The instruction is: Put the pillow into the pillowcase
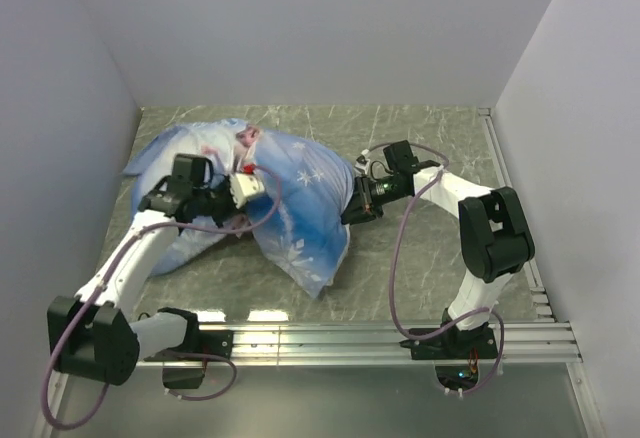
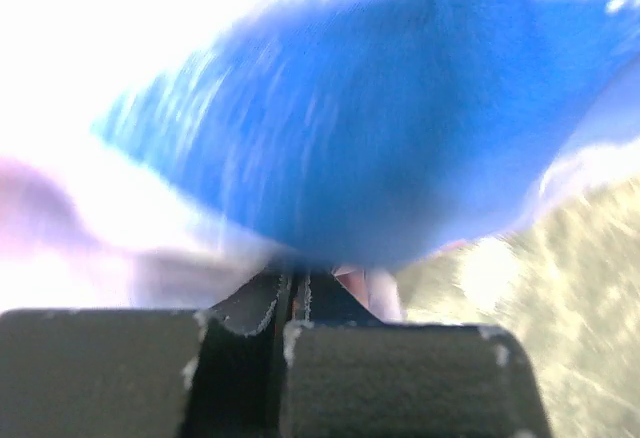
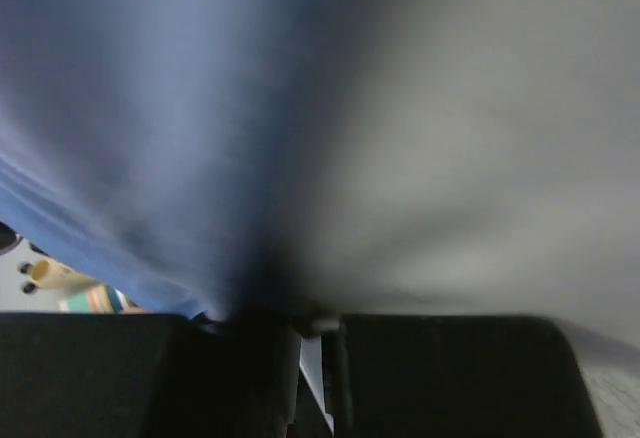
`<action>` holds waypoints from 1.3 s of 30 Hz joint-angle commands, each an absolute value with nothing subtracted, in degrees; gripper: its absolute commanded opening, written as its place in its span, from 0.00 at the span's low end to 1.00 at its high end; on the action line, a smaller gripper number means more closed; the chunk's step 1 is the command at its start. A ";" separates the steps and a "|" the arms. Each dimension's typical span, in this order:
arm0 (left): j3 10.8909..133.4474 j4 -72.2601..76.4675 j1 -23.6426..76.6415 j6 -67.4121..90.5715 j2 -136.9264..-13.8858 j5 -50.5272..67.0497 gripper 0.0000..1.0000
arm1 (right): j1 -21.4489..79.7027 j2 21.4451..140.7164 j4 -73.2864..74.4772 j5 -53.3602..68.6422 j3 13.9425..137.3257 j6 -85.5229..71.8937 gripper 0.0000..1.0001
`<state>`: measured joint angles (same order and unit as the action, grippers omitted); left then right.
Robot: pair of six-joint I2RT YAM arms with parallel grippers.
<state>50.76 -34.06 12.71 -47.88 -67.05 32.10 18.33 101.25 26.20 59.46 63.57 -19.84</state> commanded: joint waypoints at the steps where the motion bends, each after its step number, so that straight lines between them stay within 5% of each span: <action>1: 60.19 -27.77 10.82 -39.75 -58.99 44.30 0.00 | 22.49 98.18 32.52 61.26 66.79 -13.10 0.00; 12: 72.06 -20.85 10.81 -19.44 -50.09 42.63 0.00 | 32.43 94.13 30.42 82.43 74.89 -18.01 0.00; 21: 83.12 -10.80 15.73 -15.46 -81.35 37.45 0.00 | 19.55 107.83 62.15 84.03 81.22 9.23 0.05; 24: 96.29 -17.29 15.47 -13.89 -97.17 37.00 0.05 | 13.91 110.38 50.64 79.29 75.33 -2.78 0.20; 27: 113.15 -24.69 15.03 -10.91 -106.95 35.95 0.27 | 7.22 114.87 53.96 71.91 75.32 -0.53 0.28; 28: 114.59 -26.09 14.94 -10.12 -107.92 35.86 0.44 | 3.29 114.87 52.83 70.33 73.23 -3.40 0.35; 29: 114.87 -26.54 14.94 -10.02 -107.84 35.34 0.49 | 1.43 113.05 46.04 67.79 71.21 -7.17 0.43; 30: 113.22 -25.59 14.68 -9.67 -107.06 34.98 0.55 | -1.03 111.90 43.01 64.20 69.45 -10.17 0.70; 32: 107.88 -22.87 14.15 -8.97 -103.12 35.07 0.69 | -6.75 110.22 40.17 58.49 68.55 -14.58 0.96; 39: 99.49 -22.32 12.84 -7.91 -92.91 32.44 0.79 | -20.99 101.44 32.97 51.06 64.08 -23.21 0.97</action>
